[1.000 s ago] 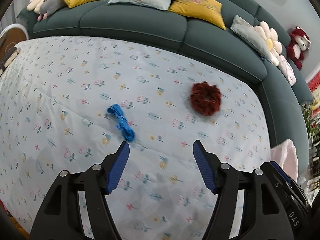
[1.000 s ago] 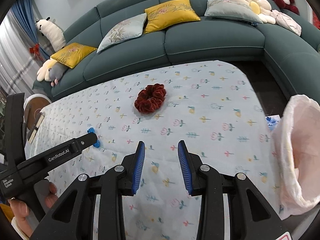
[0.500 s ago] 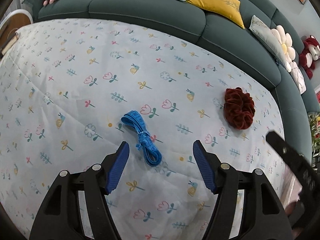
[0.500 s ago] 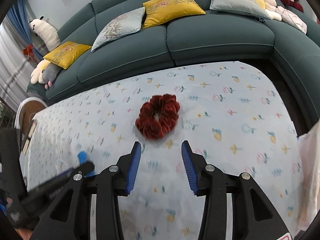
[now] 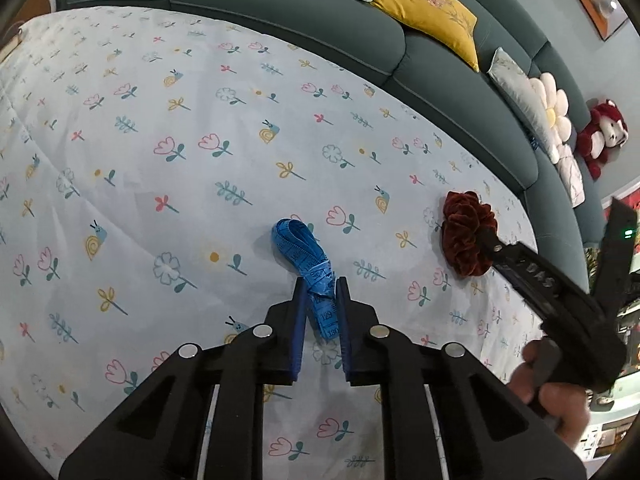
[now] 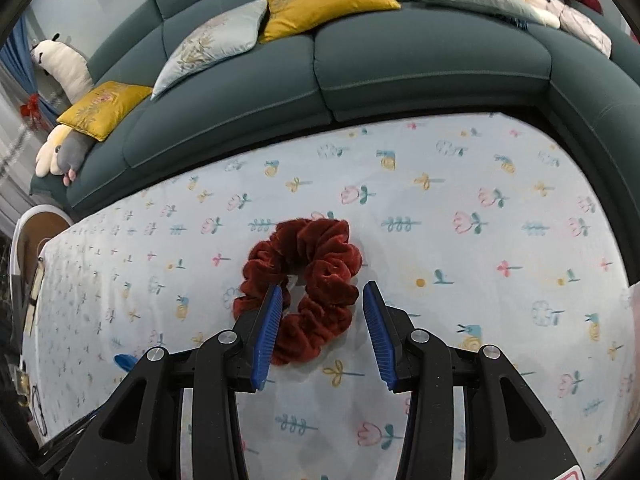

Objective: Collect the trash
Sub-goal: 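Grasp the blue string with the left gripper while the right grasps the dark red scrunchie, then carry the blue string and scrunchie over the bin and open both grippers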

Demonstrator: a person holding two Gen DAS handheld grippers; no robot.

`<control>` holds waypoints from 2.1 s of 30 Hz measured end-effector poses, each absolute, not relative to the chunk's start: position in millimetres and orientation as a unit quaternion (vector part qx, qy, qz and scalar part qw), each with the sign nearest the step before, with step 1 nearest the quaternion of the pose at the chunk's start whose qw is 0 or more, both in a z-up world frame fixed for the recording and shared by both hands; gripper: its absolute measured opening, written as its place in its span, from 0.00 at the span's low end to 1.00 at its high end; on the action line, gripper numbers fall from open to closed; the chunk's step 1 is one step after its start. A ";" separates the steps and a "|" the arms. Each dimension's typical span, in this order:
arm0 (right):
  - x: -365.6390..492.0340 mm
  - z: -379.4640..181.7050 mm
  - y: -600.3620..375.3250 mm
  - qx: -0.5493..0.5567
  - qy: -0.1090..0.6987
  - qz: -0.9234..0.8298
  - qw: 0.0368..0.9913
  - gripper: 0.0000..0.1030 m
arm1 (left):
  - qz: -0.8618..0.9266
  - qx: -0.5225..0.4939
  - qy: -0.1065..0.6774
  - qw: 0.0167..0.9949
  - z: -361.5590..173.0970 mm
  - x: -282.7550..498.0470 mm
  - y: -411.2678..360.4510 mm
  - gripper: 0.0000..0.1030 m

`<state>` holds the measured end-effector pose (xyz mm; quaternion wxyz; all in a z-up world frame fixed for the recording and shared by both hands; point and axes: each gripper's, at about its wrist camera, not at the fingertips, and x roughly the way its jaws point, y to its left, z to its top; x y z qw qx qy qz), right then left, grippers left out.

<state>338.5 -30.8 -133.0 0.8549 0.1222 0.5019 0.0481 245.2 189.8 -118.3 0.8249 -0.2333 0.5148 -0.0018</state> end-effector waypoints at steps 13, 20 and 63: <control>295.6 -136.5 -46.8 0.147 0.506 0.069 0.847 0.17 | -0.016 -0.199 0.514 0.834 -105.9 242.1 158.5 0.01; 235.6 -134.7 -71.6 0.154 0.512 0.067 0.842 0.16 | -0.048 -0.177 0.527 0.830 -103.2 228.8 115.9 0.00; 64.3 -32.2 -358.7 0.271 0.365 -0.093 0.886 0.16 | -0.264 -0.011 0.490 0.830 -3.4 131.9 -201.6 0.00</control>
